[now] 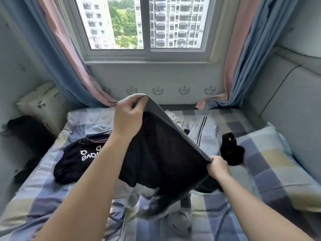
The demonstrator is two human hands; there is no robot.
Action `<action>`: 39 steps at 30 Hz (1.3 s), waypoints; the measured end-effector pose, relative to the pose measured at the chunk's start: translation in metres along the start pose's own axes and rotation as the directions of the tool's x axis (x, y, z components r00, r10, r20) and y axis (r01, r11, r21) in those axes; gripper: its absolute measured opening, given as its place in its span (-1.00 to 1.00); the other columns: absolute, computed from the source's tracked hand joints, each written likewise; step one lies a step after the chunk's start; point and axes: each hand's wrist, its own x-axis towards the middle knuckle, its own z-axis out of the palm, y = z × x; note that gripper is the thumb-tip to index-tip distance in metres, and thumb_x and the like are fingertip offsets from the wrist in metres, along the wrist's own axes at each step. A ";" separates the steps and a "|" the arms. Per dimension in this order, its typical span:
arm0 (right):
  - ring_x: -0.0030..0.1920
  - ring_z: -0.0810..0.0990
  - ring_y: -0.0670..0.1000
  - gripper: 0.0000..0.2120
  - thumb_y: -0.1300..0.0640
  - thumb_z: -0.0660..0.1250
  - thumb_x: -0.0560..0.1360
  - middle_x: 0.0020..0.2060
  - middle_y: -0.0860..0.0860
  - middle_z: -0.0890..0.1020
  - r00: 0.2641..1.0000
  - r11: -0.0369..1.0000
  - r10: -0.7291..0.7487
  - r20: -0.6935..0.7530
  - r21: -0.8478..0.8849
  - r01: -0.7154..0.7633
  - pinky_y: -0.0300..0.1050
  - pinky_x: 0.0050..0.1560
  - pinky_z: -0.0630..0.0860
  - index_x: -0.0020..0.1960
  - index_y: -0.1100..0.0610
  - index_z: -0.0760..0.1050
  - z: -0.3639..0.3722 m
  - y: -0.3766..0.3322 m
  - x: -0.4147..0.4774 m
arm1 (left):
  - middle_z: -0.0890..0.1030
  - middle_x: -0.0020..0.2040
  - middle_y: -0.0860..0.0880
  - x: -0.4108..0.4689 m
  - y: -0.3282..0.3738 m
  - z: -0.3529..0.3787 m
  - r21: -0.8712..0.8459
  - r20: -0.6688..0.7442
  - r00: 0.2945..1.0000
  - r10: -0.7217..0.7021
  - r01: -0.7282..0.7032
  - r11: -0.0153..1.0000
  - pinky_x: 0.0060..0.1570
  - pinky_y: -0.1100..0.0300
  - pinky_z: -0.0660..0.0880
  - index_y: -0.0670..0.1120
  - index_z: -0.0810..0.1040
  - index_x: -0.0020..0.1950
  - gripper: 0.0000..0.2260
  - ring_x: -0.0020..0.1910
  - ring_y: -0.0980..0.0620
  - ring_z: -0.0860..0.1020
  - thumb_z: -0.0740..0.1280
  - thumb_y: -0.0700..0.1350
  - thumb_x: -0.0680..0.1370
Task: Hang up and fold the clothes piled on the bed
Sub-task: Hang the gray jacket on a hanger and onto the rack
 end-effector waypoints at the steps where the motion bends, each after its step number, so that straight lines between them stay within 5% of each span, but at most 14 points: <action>1: -0.27 0.45 0.15 -0.75 0.33 0.17 0.48 -0.30 0.07 0.53 1.000 1.000 0.004 0.012 0.002 -0.004 -0.04 -0.28 0.36 -0.31 0.11 0.48 0.006 0.011 0.000 | 0.69 -0.18 0.23 -0.006 -0.011 -0.002 -0.001 0.003 1.000 -0.029 0.029 1.000 -0.04 0.38 0.47 0.19 0.67 -0.15 -0.80 -0.11 0.26 0.61 0.36 -0.09 0.58; 6: -0.24 0.50 0.06 -0.76 0.37 0.24 0.52 -0.32 0.07 0.58 0.983 0.963 -0.165 0.081 0.227 0.143 -0.12 -0.33 0.34 -0.23 0.13 0.54 0.008 0.013 -0.007 | 0.65 -0.30 0.18 -0.035 -0.061 -0.004 0.036 0.029 0.971 -0.239 0.237 0.971 -0.14 0.28 0.47 0.13 0.66 -0.16 -0.81 -0.26 0.21 0.57 0.33 -0.07 0.61; 10: -0.21 0.60 0.08 -0.75 0.37 0.19 0.56 -0.23 0.15 0.68 0.978 0.844 -0.172 0.119 0.529 0.084 -0.14 -0.26 0.50 -0.11 0.17 0.61 -0.005 -0.018 -0.021 | 0.70 -0.20 0.10 -0.055 -0.086 -0.005 0.059 0.056 0.907 -0.416 0.413 0.909 -0.07 0.20 0.54 0.08 0.68 -0.05 -0.80 -0.20 0.11 0.60 0.29 -0.13 0.66; 14: -0.19 0.72 0.12 -0.78 0.34 0.20 0.61 -0.19 0.17 0.72 0.962 0.569 -0.184 0.200 0.820 -0.061 -0.11 -0.26 0.63 -0.02 0.25 0.63 -0.017 -0.052 -0.042 | 0.74 -0.10 0.05 -0.081 -0.084 0.005 0.079 0.249 0.836 -0.489 0.486 0.870 -0.13 0.25 0.53 0.06 0.68 -0.01 -0.85 -0.16 0.10 0.67 0.32 -0.09 0.65; 17: -0.31 0.63 0.14 -0.80 0.34 0.17 0.62 -0.29 0.23 0.64 0.961 0.532 -0.152 0.231 0.838 -0.117 -0.06 -0.31 0.54 -0.07 0.27 0.56 -0.017 -0.065 -0.054 | 0.73 -0.06 0.09 -0.108 -0.074 0.019 0.158 0.501 0.716 -0.487 0.477 0.865 -0.17 0.29 0.51 0.07 0.68 -0.02 -0.88 -0.07 0.05 0.70 0.38 0.07 0.59; 20: -0.29 0.55 0.10 -0.86 0.31 0.17 0.63 -0.24 0.19 0.57 0.970 0.532 -0.090 0.225 0.835 -0.144 -0.06 -0.29 0.47 0.03 0.25 0.51 -0.020 -0.073 -0.063 | 0.69 0.02 0.13 -0.134 -0.066 0.038 0.225 0.668 0.573 -0.474 0.452 0.863 0.01 0.20 0.55 0.12 0.62 0.10 -0.61 0.01 0.17 0.66 0.42 0.33 0.41; 24: -0.28 0.61 0.06 -0.88 0.33 0.22 0.61 -0.21 0.16 0.60 0.955 0.442 -0.164 0.245 0.884 -0.151 -0.07 -0.29 0.51 0.11 0.29 0.50 -0.028 -0.082 -0.075 | 0.63 0.10 0.30 -0.167 -0.065 0.066 0.120 0.623 0.662 -0.416 0.444 0.888 0.12 0.28 0.55 0.22 0.50 0.24 -0.56 0.14 0.29 0.58 0.51 0.17 0.39; 27: -0.18 0.59 0.10 -0.92 0.31 0.27 0.61 -0.12 0.18 0.58 0.948 0.401 -0.207 0.243 0.905 -0.144 -0.05 -0.23 0.51 0.10 0.24 0.46 -0.034 -0.083 -0.085 | 0.67 -0.05 0.19 -0.172 -0.075 0.072 0.225 0.473 0.739 -0.479 0.424 0.877 -0.03 0.19 0.54 0.14 0.58 0.07 -0.89 -0.03 0.19 0.61 0.38 0.07 0.55; 30: -0.08 0.60 0.16 -0.86 0.29 0.32 0.60 -0.03 0.17 0.61 0.935 0.411 -0.292 0.201 0.909 -0.067 -0.02 -0.10 0.56 0.11 0.15 0.41 -0.038 -0.071 -0.089 | 0.68 -0.18 0.17 -0.165 -0.080 0.065 0.204 0.428 0.768 -0.477 0.432 0.878 -0.16 0.24 0.48 0.08 0.60 -0.10 -0.84 -0.18 0.21 0.60 0.28 0.00 0.65; 32: 0.07 0.68 0.12 -0.80 0.25 0.36 0.59 0.04 0.09 0.70 0.913 0.493 -0.369 0.174 0.869 0.034 0.02 0.10 0.56 0.17 0.13 0.43 -0.036 -0.057 -0.087 | 0.71 -0.14 0.15 -0.159 -0.078 0.061 0.116 0.386 0.795 -0.468 0.461 0.880 -0.07 0.23 0.52 0.02 0.64 -0.06 -0.83 -0.09 0.12 0.64 0.29 -0.05 0.66; 34: 0.16 0.66 -0.02 -0.76 0.18 0.39 0.58 0.09 -0.02 0.71 0.887 0.629 -0.422 0.188 0.765 0.137 -0.07 0.15 0.55 0.22 0.09 0.47 -0.030 -0.039 -0.084 | 0.72 -0.02 -0.09 -0.156 -0.075 0.057 0.039 0.344 0.797 -0.497 0.516 0.856 0.12 -0.03 0.55 -0.13 0.65 0.03 -0.81 0.05 -0.11 0.66 0.30 -0.06 0.66; 36: 0.17 0.64 -0.12 -0.74 0.15 0.42 0.56 0.14 -0.06 0.69 0.842 0.703 -0.470 0.265 0.689 0.176 -0.20 0.08 0.55 0.24 0.05 0.53 -0.017 -0.021 -0.082 | 0.72 -0.01 -0.13 -0.155 -0.071 0.055 -0.031 0.323 0.793 -0.517 0.554 0.832 0.17 -0.13 0.54 -0.13 0.66 0.04 -0.82 0.05 -0.11 0.67 0.31 -0.07 0.66; 39: 0.20 0.64 -0.06 -0.71 0.19 0.45 0.52 0.14 0.00 0.69 0.751 0.765 -0.488 0.446 0.632 0.122 -0.13 0.21 0.53 0.23 0.07 0.58 0.011 0.003 -0.082 | 0.73 0.01 -0.09 -0.157 -0.064 0.054 -0.089 0.311 0.797 -0.518 0.567 0.819 0.20 -0.09 0.56 -0.12 0.65 0.07 -0.84 0.08 -0.06 0.67 0.30 -0.10 0.66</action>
